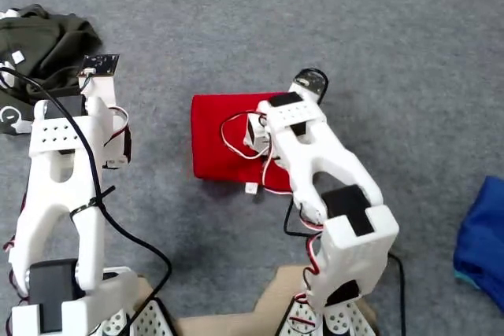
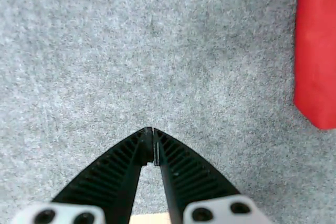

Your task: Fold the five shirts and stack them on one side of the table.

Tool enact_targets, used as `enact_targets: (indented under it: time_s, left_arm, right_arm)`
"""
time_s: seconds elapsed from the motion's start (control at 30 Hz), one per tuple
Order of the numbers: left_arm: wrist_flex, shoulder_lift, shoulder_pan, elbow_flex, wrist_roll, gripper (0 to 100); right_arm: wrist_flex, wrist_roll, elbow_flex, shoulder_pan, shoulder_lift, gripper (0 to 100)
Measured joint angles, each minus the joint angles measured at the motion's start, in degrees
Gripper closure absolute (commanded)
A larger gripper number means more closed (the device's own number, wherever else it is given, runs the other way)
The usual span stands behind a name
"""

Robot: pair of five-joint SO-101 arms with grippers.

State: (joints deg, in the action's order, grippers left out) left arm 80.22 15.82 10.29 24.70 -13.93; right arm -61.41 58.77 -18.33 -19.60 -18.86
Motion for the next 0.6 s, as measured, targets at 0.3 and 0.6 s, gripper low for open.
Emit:
enact_targets:
  time_s: [0.3, 0.6]
  left_arm:
    - [0.00, 0.00, 0.00, 0.00, 0.00, 98]
    - [0.00, 0.00, 0.09, 0.00, 0.00, 98]
  right_arm:
    - [-1.14, 0.00, 1.67, 0.00, -0.88, 70.0]
    - [-1.23, -3.43, 1.76, 0.53, -1.14, 92.9]
